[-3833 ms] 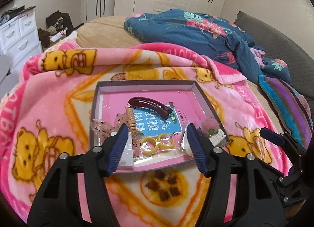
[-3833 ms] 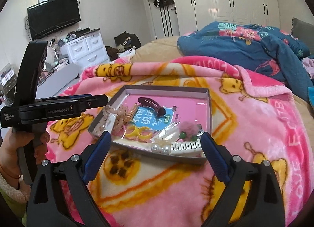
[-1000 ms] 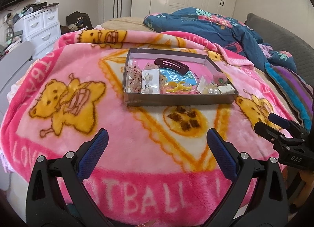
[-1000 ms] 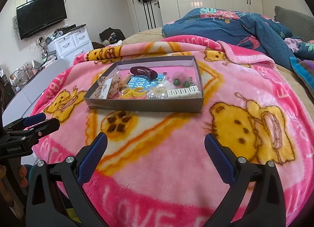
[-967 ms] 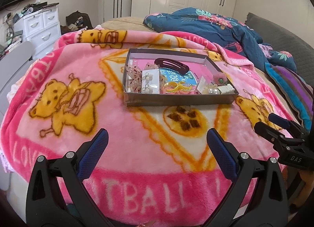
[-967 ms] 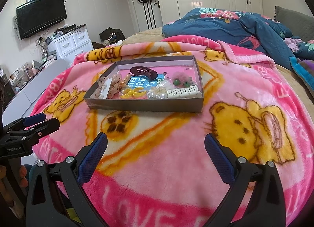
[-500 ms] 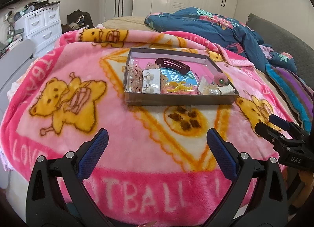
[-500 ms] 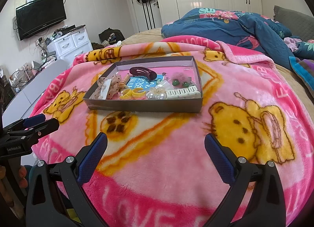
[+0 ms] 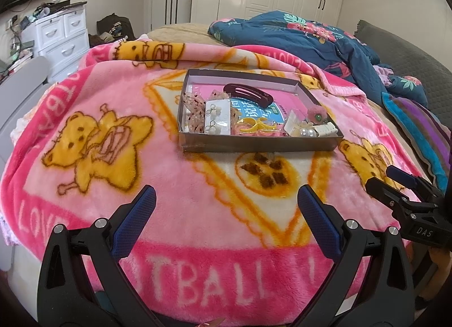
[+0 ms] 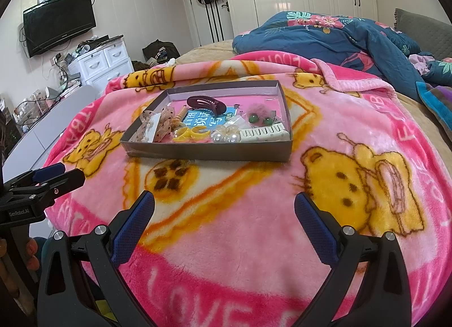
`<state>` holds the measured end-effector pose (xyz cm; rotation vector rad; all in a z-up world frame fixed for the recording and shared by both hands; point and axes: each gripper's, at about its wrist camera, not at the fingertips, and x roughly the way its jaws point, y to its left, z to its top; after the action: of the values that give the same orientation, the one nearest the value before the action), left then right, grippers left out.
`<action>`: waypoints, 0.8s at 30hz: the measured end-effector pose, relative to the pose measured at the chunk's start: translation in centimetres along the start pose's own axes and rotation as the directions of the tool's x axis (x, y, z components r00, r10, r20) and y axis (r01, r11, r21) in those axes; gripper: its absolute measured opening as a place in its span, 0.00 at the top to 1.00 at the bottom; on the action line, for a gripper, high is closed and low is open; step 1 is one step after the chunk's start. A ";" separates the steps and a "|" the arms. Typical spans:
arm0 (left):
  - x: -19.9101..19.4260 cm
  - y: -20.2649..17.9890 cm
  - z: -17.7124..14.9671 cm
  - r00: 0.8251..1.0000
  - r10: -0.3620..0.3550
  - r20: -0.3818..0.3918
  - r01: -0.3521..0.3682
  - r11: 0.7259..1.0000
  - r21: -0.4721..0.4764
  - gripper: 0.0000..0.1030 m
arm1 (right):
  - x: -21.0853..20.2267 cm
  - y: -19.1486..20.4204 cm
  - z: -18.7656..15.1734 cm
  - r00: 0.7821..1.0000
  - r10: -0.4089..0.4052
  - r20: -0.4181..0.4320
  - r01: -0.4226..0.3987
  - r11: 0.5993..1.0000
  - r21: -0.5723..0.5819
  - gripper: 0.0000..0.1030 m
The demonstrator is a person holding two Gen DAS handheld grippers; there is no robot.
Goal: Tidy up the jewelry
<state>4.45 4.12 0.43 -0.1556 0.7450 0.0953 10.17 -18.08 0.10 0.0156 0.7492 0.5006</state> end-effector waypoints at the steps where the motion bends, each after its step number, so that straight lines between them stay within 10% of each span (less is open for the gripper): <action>1: 0.0 0.0 0.0 1.000 0.000 0.000 0.000 1.000 0.000 0.09 | 0.0 0.0 0.0 1.000 0.000 0.002 0.000 1.000 0.000 0.04; 24: -0.1 0.1 0.1 1.000 0.004 -0.002 -0.004 1.000 -0.001 0.09 | -0.3 0.5 0.1 1.000 0.000 0.004 0.000 1.000 -0.015 0.04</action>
<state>4.37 4.26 0.56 -0.1555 0.7475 0.0990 9.79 -17.74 0.48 0.0030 0.7417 0.5064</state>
